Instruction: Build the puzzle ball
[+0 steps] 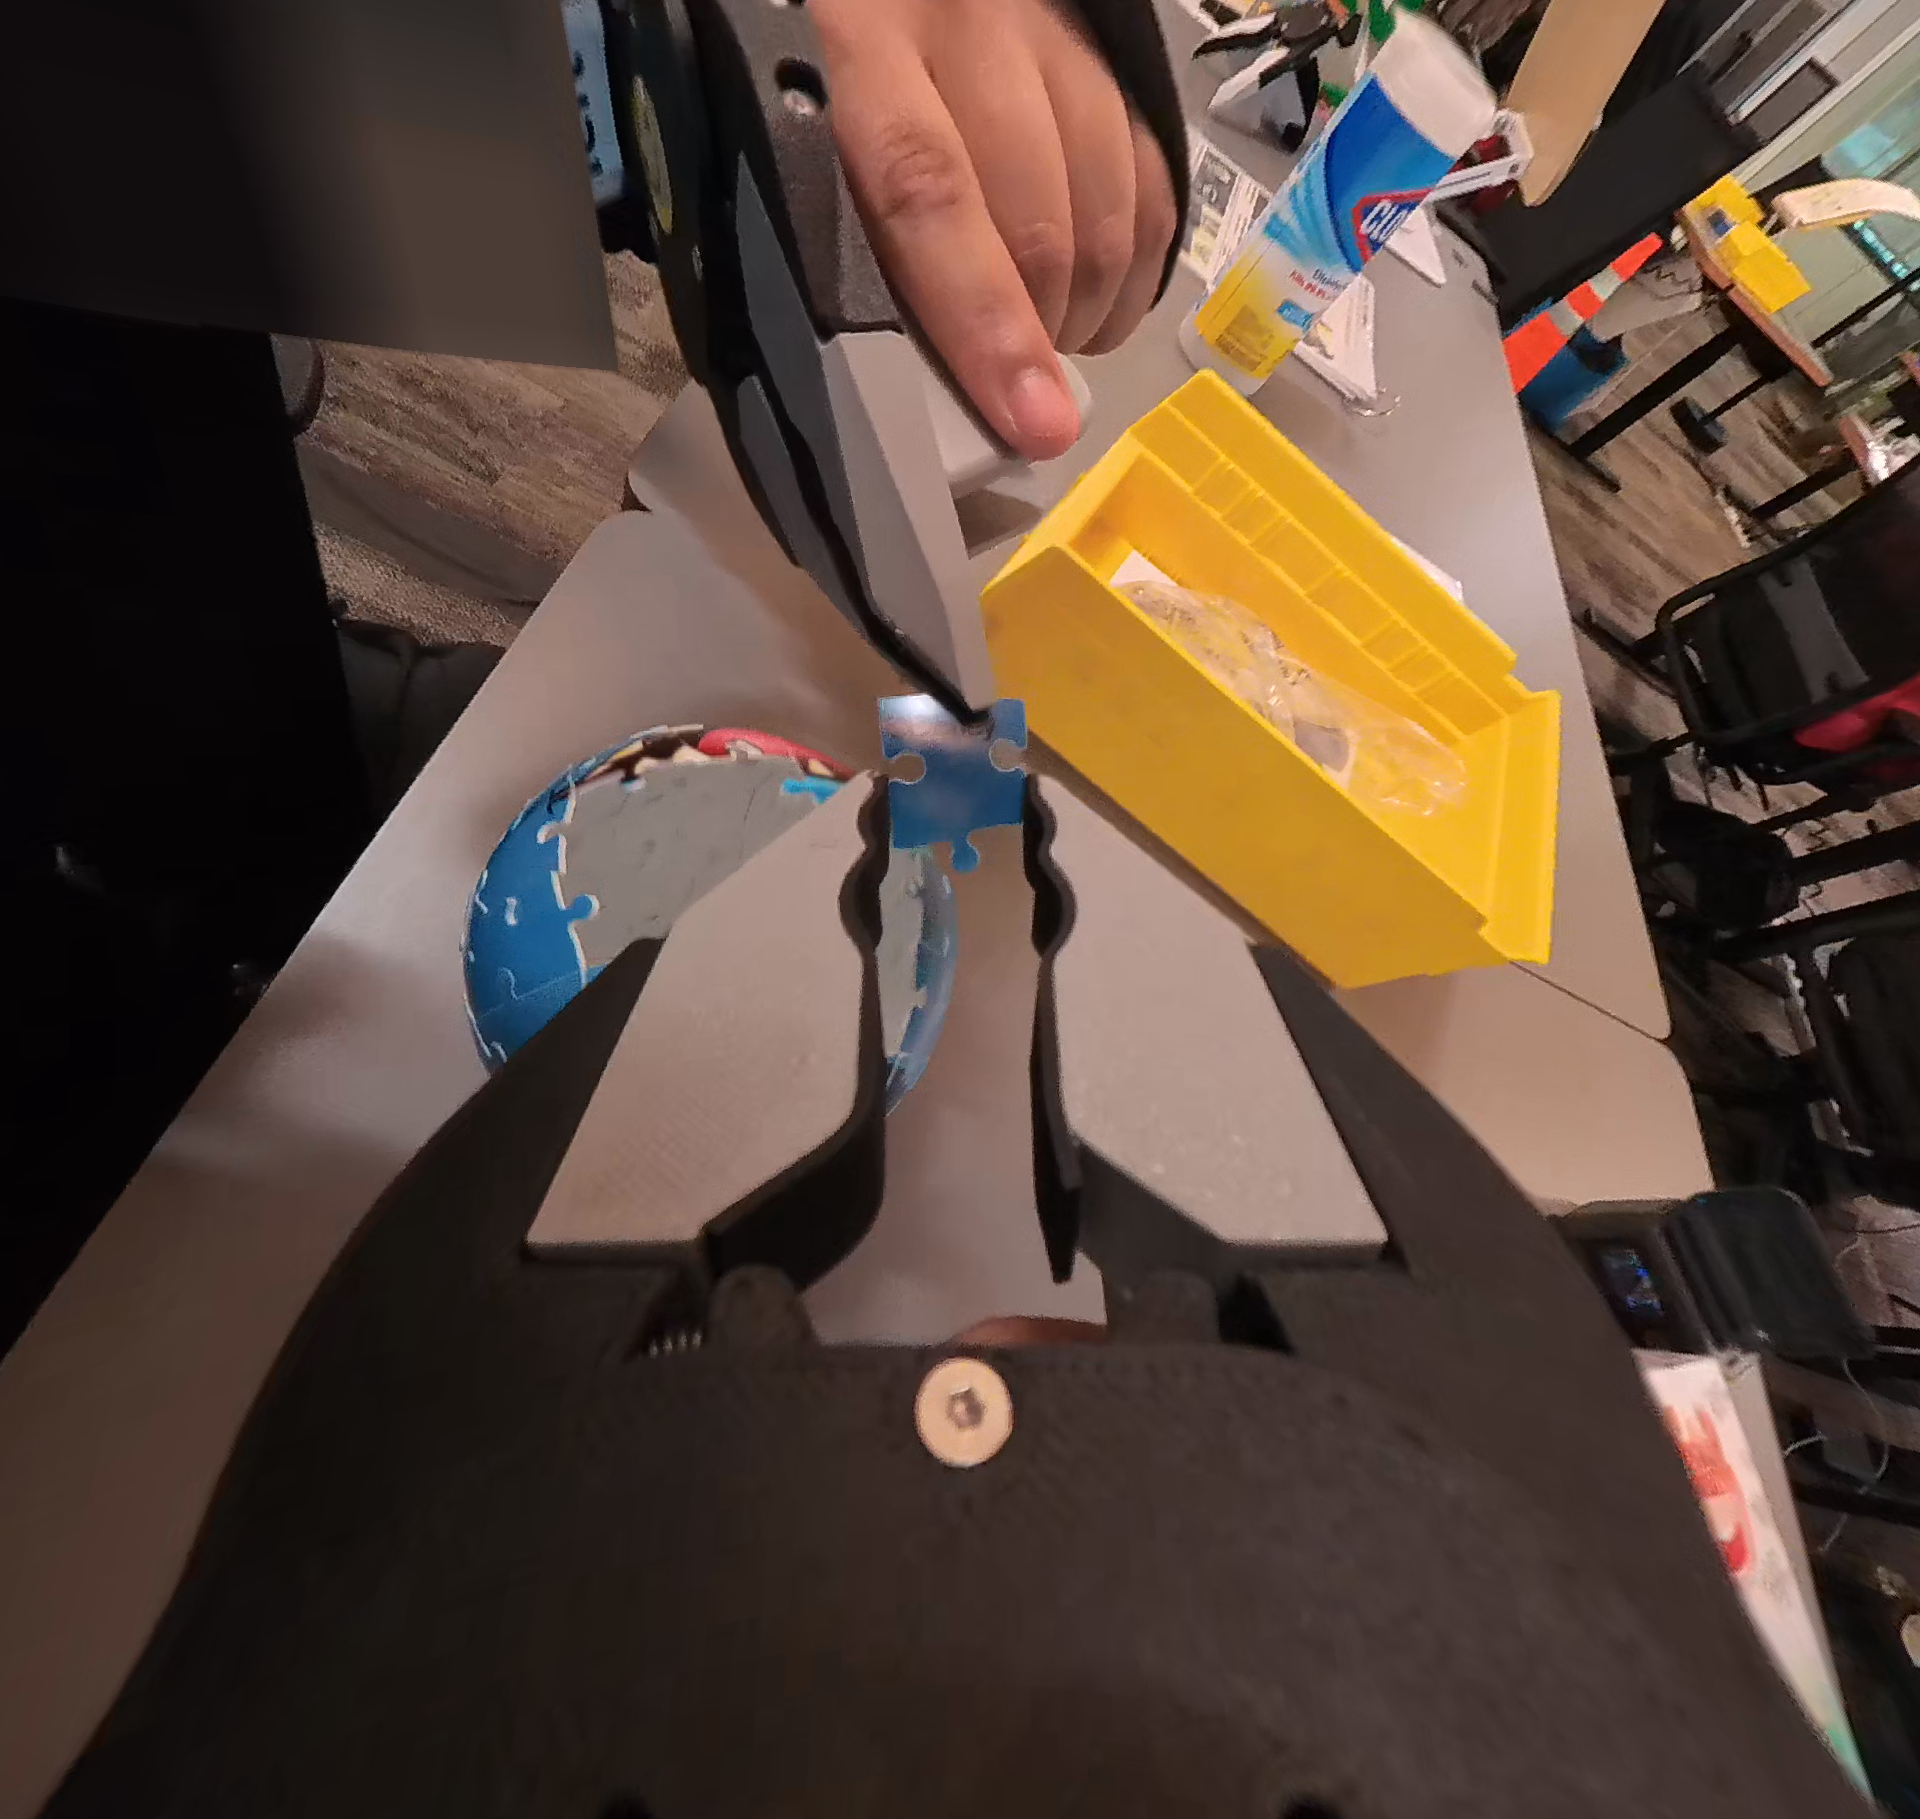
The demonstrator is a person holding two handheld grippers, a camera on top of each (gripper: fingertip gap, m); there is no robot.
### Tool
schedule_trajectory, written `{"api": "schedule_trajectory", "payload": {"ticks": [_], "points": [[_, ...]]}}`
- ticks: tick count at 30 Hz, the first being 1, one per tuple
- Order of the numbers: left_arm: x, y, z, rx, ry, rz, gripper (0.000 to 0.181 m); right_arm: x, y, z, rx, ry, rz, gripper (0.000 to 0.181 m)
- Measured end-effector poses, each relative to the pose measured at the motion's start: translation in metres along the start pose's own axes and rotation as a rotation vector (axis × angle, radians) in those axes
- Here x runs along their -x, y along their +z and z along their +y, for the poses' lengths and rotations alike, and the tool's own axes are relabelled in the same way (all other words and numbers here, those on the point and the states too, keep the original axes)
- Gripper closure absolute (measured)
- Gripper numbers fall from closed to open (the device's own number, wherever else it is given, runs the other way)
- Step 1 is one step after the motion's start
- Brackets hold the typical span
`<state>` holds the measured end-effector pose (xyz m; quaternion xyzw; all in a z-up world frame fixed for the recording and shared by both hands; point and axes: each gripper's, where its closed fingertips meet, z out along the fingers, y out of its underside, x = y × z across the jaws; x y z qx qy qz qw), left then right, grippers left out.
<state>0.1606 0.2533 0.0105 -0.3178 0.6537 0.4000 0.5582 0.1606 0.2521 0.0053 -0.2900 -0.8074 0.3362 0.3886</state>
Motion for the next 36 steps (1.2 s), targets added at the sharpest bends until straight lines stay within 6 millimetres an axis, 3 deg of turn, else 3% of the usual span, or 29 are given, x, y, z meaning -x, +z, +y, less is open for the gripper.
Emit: {"api": "schedule_trajectory", "payload": {"ticks": [11,20,30,36], "points": [[-0.019,-0.023,0.015,0.024,-0.252,0.163,0.172,0.009,0.007,0.032,0.093,0.211,-0.164,0.159],[-0.047,-0.037,0.006,-0.031,-0.572,0.405,0.171,0.014,0.01,0.041,0.219,0.235,-0.262,0.159],[-0.041,-0.023,0.005,-0.114,-0.662,0.421,0.171,0.017,0.018,0.042,0.314,0.203,-0.322,0.159],[-0.026,-0.016,0.002,-0.117,-0.665,0.371,0.171,0.008,0.011,0.039,0.307,0.214,-0.304,0.159]]}}
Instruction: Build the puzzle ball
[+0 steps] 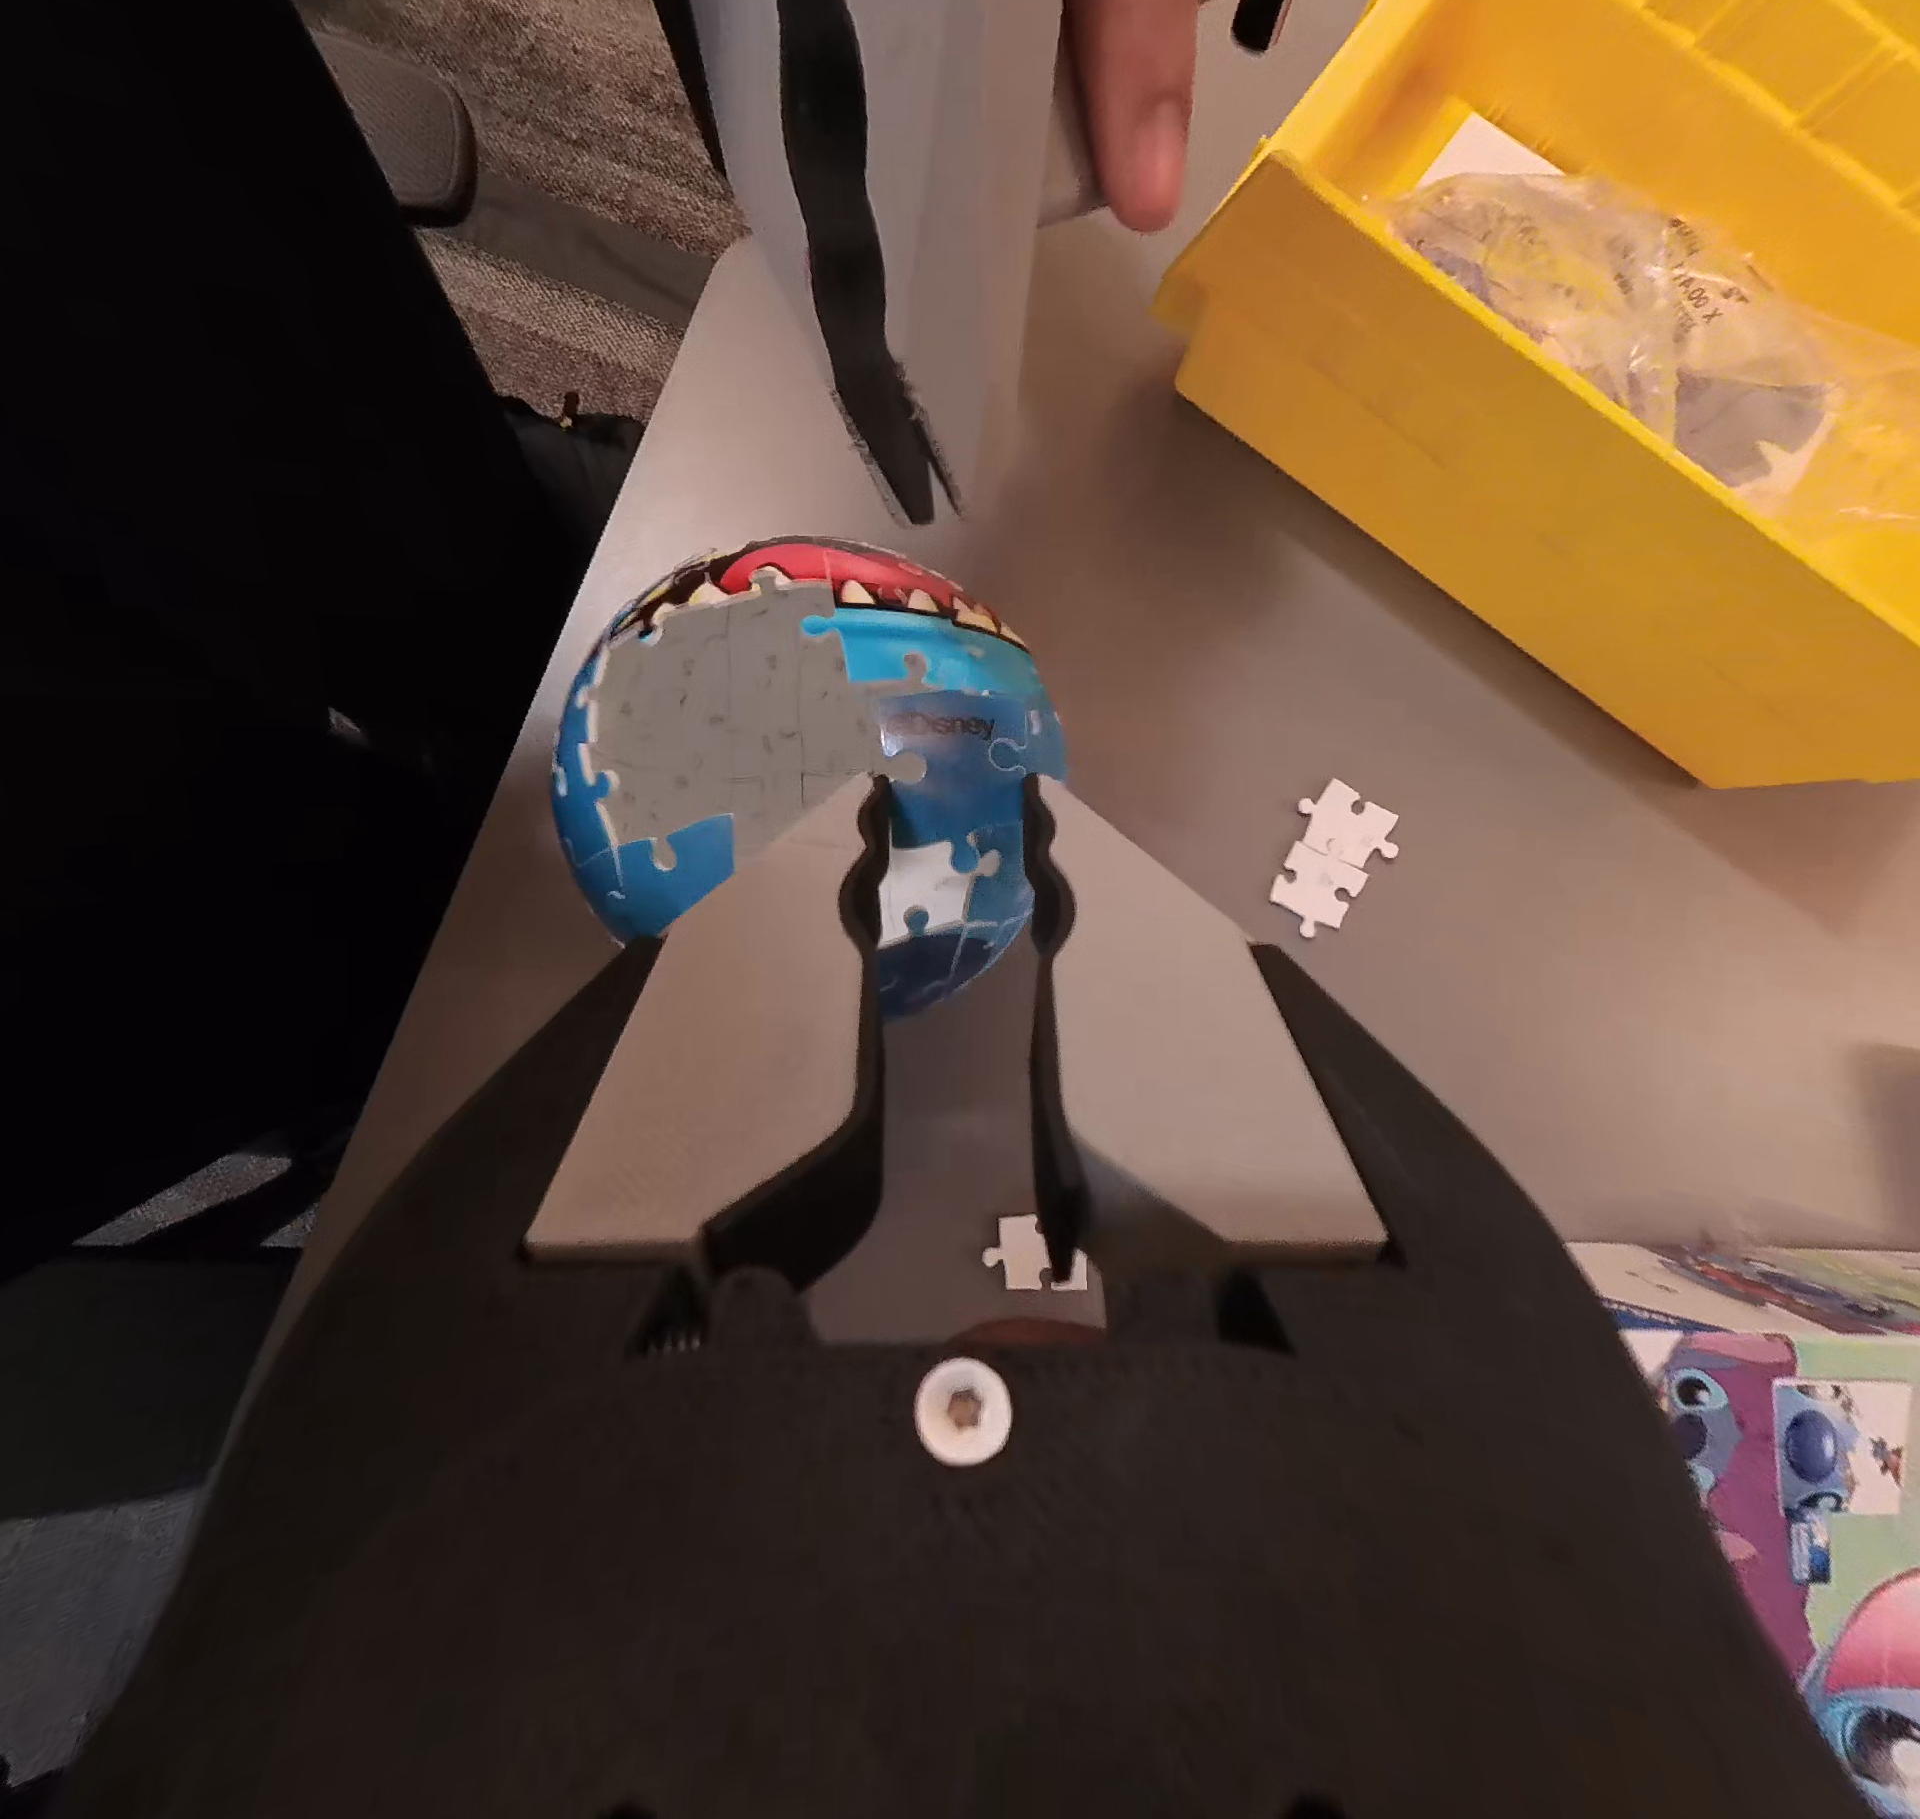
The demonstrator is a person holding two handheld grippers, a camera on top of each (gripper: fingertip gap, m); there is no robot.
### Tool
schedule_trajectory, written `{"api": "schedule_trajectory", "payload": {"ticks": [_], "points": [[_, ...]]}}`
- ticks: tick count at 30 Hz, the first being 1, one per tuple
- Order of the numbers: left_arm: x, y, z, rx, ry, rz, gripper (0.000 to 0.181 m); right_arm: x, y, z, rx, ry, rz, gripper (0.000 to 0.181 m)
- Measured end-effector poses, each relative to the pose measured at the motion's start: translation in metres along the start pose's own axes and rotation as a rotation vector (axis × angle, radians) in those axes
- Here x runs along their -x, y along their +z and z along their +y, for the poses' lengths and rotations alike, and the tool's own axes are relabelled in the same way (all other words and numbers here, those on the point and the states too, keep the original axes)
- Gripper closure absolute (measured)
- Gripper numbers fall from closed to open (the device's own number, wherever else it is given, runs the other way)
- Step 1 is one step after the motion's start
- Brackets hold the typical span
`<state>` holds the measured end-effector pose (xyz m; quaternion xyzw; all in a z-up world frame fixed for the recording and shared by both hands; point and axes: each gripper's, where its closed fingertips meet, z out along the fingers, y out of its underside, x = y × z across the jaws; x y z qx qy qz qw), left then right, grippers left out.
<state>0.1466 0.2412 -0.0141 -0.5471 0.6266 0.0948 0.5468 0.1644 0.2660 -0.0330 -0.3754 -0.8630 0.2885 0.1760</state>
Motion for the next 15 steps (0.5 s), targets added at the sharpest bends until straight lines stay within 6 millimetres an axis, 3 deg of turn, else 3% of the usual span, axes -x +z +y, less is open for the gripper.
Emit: {"api": "schedule_trajectory", "payload": {"ticks": [5,9,15], "points": [[0.015,0.011,-0.012,0.035,0.119,-0.143,0.17,0.008,-0.015,-0.018,-0.147,0.061,-0.078,0.159],[0.006,0.019,-0.016,0.024,0.195,-0.127,0.17,0.007,-0.014,-0.018,-0.175,0.101,-0.094,0.159],[0.01,0.021,-0.021,0.013,0.241,-0.174,0.18,0.008,-0.015,-0.015,-0.184,0.104,-0.091,0.159]]}}
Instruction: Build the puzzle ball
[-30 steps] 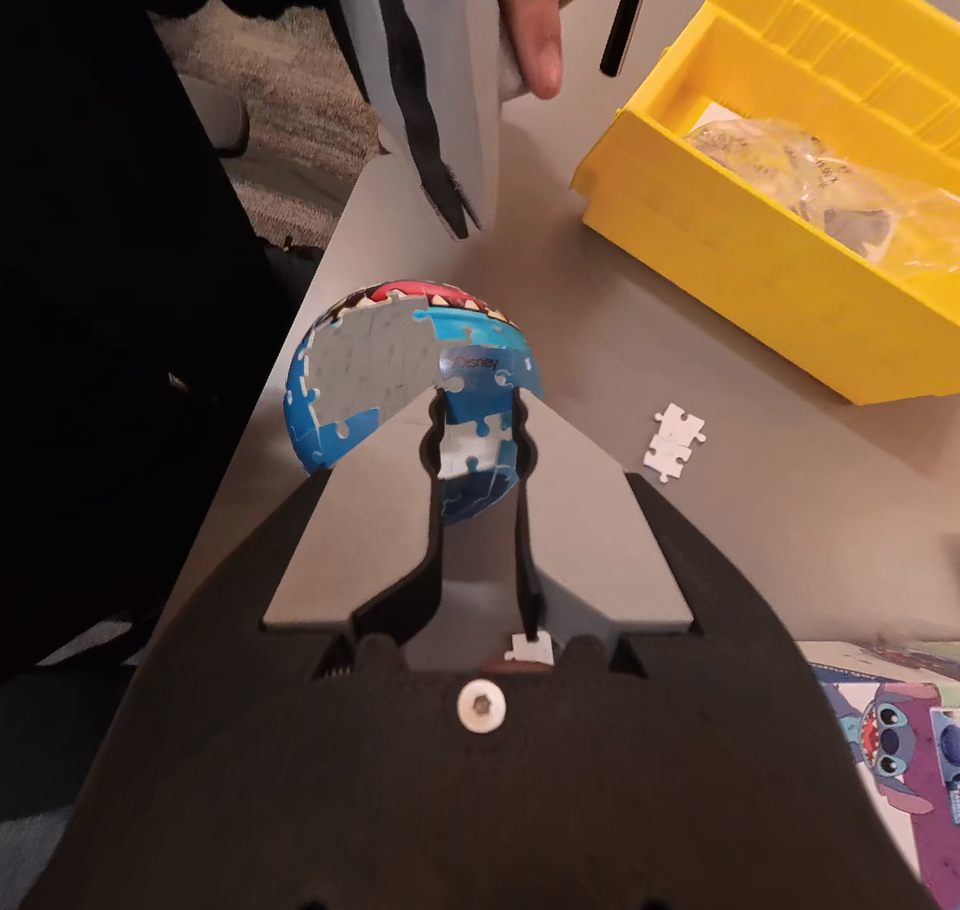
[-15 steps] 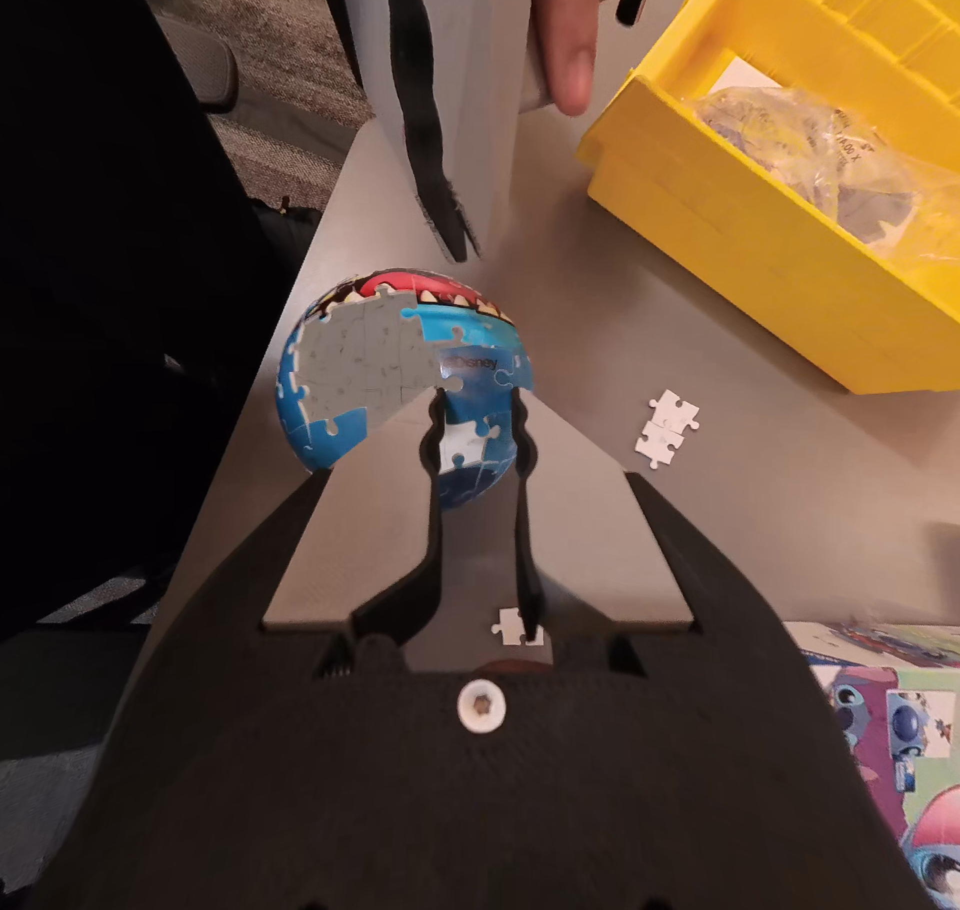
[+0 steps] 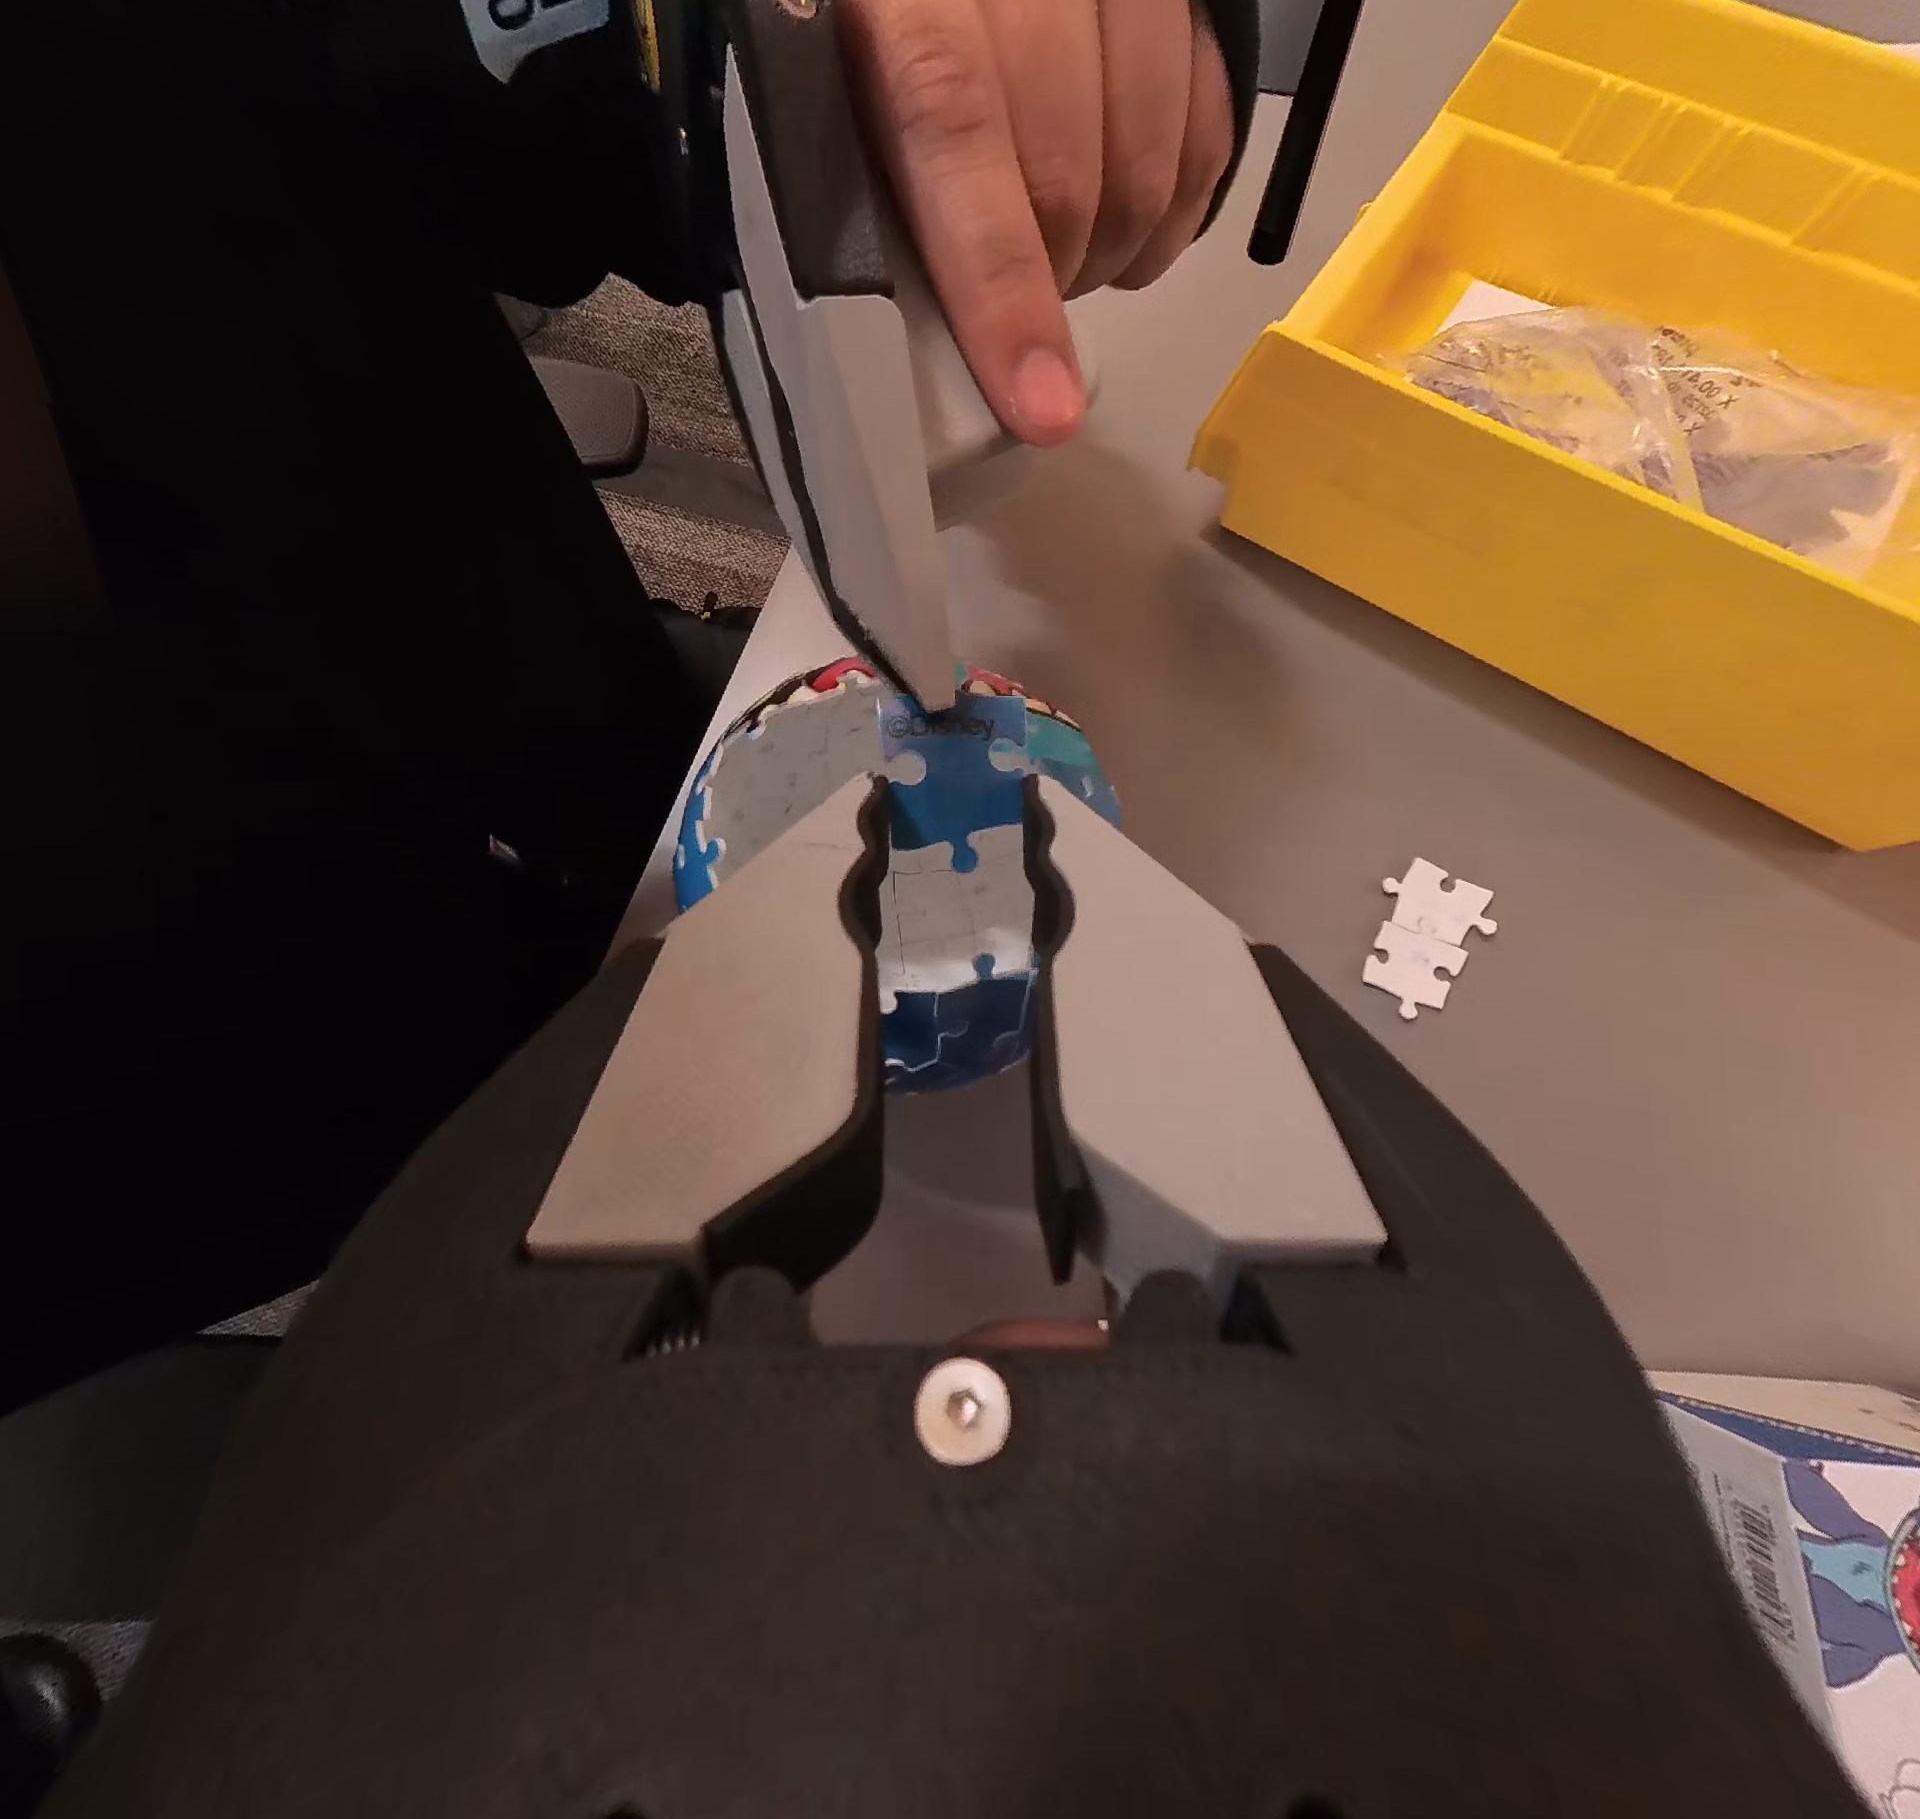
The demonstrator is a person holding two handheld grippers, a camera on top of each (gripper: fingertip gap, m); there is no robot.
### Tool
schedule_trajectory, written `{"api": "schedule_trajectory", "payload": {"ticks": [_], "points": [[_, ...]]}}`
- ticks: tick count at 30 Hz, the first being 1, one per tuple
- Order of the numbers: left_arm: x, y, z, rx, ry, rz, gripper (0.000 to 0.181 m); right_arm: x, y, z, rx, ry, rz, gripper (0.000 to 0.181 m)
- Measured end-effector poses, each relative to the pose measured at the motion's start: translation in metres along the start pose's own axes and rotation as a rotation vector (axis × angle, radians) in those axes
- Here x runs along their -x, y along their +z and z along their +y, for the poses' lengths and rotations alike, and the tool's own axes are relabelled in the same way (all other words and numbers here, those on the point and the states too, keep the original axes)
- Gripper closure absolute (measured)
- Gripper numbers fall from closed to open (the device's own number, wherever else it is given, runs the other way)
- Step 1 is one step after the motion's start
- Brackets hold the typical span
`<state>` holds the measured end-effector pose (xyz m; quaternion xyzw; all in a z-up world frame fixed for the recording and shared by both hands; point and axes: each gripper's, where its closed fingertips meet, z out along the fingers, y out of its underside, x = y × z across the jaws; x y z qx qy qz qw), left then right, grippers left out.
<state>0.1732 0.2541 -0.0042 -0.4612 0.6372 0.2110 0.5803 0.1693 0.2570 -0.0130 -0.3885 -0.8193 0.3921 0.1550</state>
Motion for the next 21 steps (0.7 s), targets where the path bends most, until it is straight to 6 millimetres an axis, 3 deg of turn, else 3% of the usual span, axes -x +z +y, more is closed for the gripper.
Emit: {"api": "schedule_trajectory", "payload": {"ticks": [7,13,21], "points": [[0.004,0.001,-0.001,-0.017,0.006,-0.02,0.181,-0.001,-0.002,0.0,-0.021,-0.036,0.059,0.161],[0.006,0.003,0.005,-0.01,-0.026,-0.021,0.181,-0.008,-0.007,-0.001,-0.008,-0.134,0.214,0.16],[0.004,0.005,0.009,0.003,-0.023,-0.016,0.181,-0.006,-0.011,-0.008,-0.019,-0.253,0.32,0.179]]}}
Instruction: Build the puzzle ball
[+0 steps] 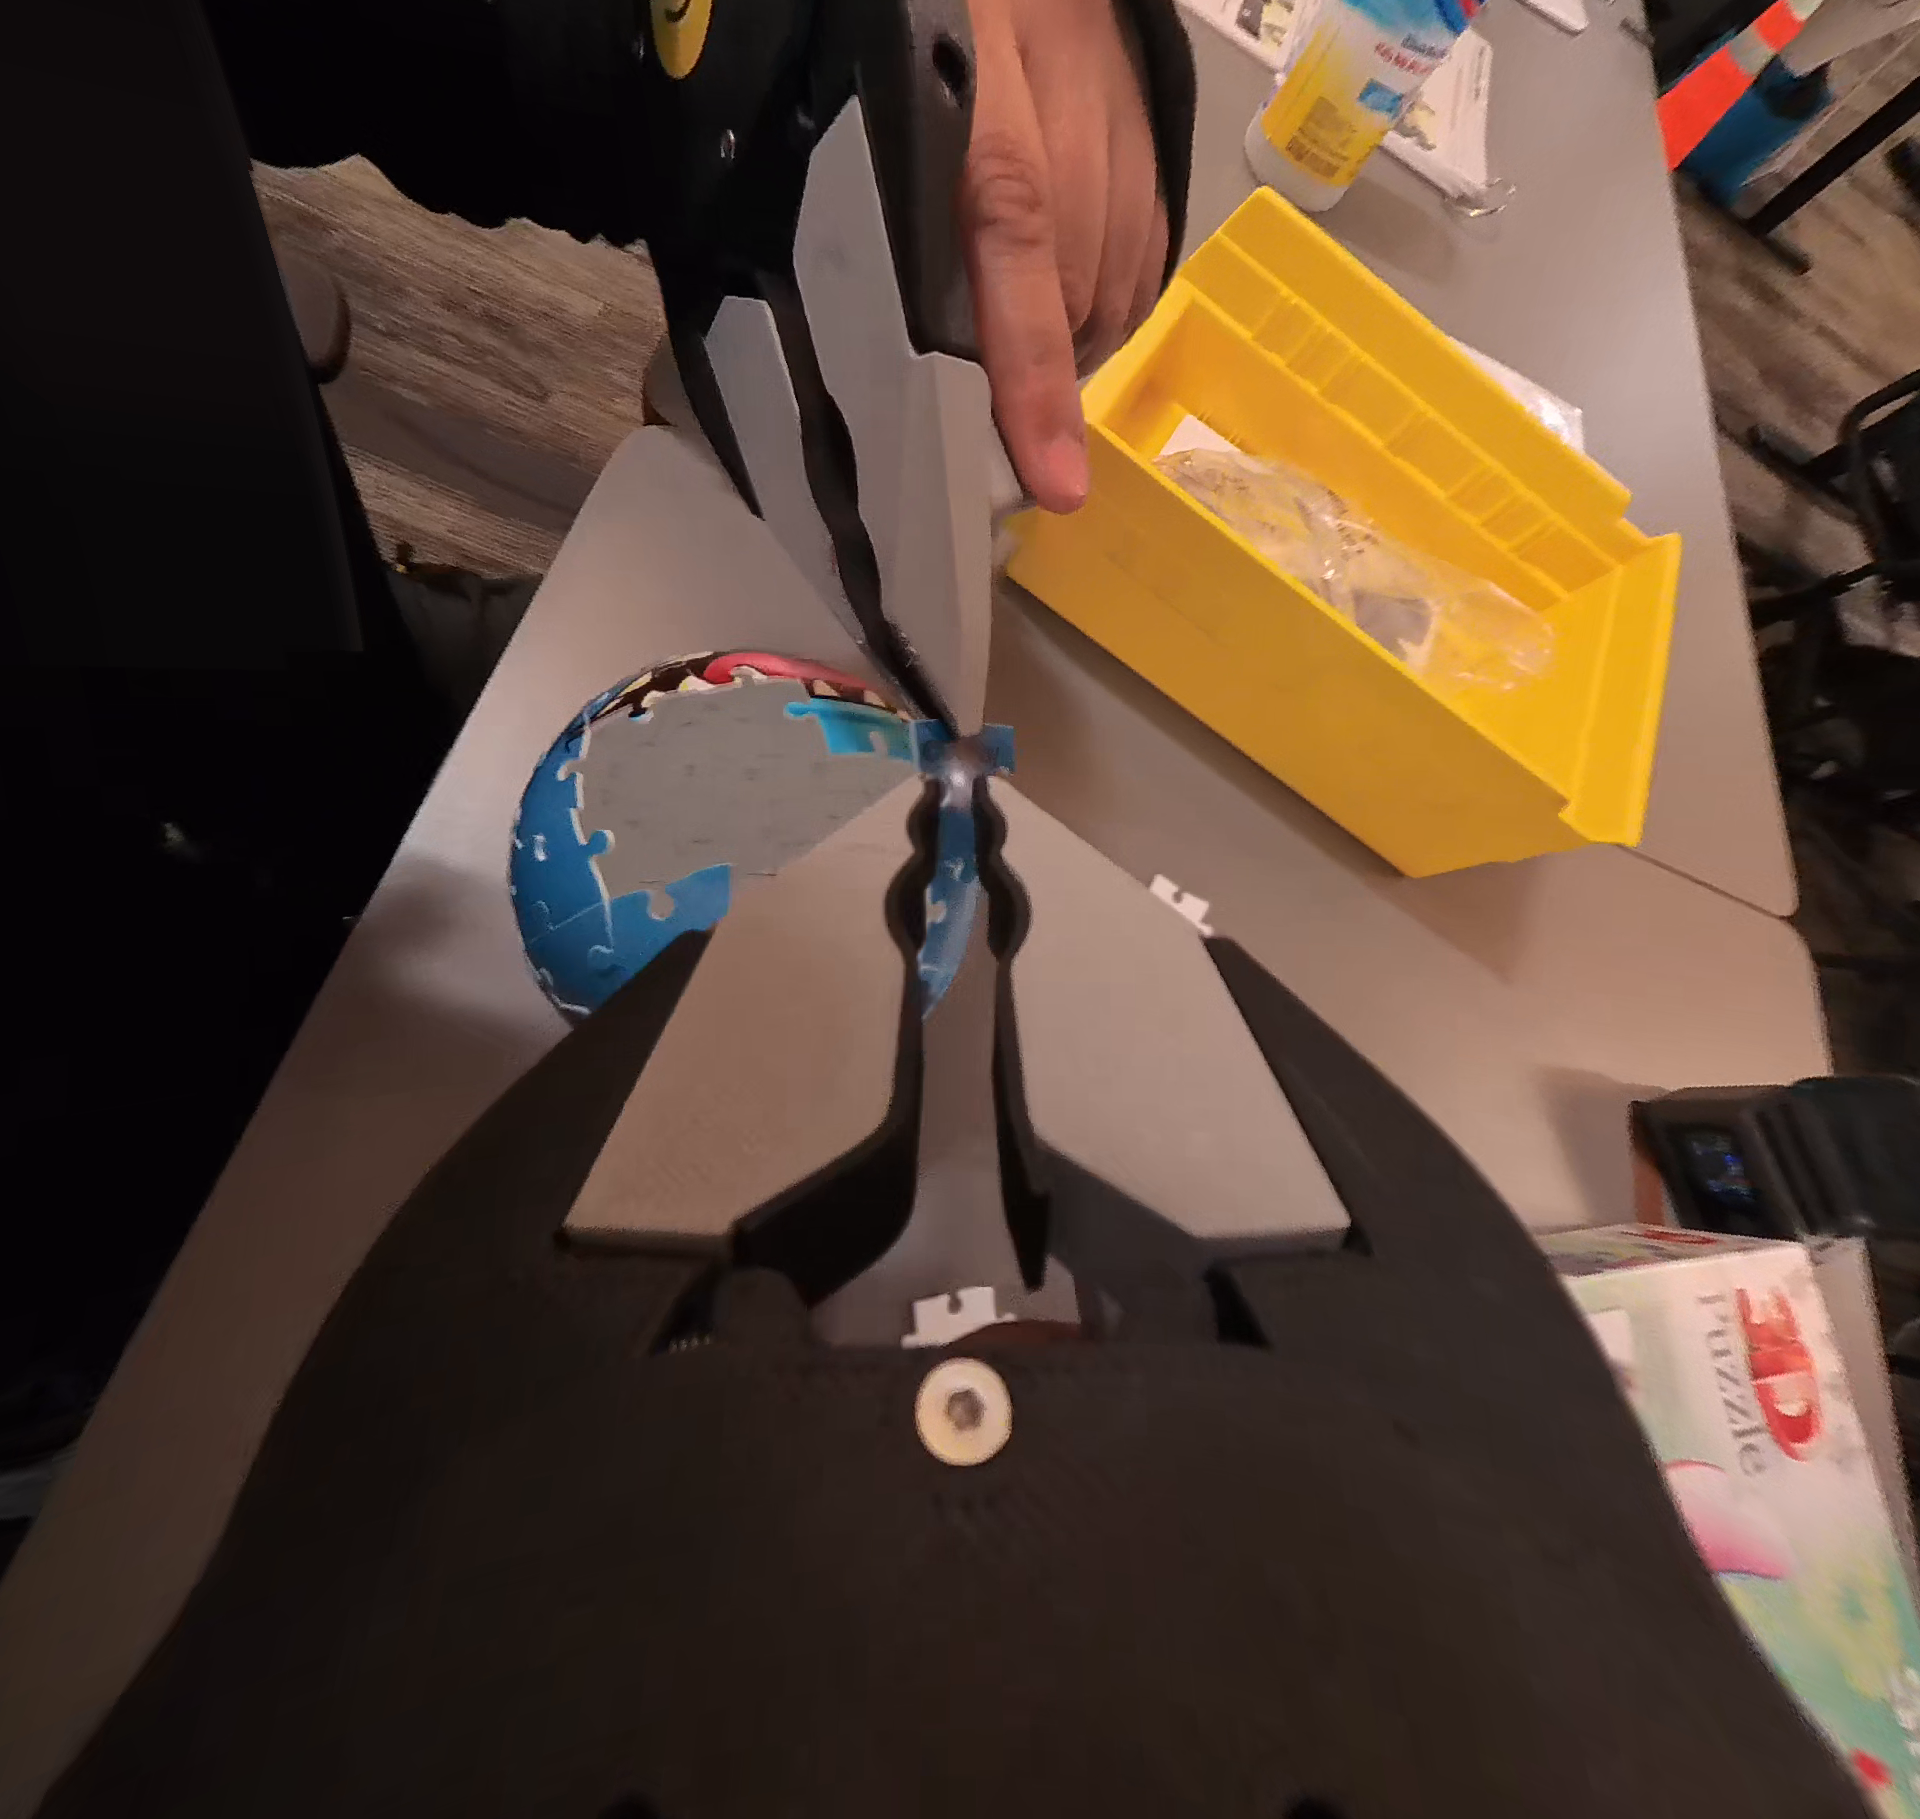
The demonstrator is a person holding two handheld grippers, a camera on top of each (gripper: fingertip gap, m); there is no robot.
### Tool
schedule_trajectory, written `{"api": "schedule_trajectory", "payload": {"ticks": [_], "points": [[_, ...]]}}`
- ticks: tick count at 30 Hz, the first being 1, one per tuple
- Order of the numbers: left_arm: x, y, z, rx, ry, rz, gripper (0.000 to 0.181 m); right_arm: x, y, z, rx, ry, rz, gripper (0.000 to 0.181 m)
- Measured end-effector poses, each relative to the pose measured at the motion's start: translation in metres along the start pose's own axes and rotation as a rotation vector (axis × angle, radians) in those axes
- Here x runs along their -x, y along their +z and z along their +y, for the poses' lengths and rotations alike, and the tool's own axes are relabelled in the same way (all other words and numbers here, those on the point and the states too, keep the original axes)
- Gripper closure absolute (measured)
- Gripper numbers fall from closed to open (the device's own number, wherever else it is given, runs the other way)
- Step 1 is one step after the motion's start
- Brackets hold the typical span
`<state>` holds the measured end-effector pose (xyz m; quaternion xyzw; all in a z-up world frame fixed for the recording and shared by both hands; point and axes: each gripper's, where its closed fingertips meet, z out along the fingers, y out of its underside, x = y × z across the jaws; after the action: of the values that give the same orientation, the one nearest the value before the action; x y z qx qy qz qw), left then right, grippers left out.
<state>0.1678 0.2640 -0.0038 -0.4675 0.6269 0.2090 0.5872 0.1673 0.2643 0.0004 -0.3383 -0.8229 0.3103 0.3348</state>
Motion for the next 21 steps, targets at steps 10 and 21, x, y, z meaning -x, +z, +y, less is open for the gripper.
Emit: {"api": "schedule_trajectory", "payload": {"ticks": [10,21], "points": [[0.0057,-0.0028,0.0017,-0.013,-0.06,-0.013,0.181,-0.0015,0.0044,0.005,0.039,-0.136,0.169,0.179],[0.0021,-0.0043,0.0037,-0.018,-0.157,0.034,0.179,-0.006,0.0068,0.0053,0.057,-0.244,0.312,0.181]]}}
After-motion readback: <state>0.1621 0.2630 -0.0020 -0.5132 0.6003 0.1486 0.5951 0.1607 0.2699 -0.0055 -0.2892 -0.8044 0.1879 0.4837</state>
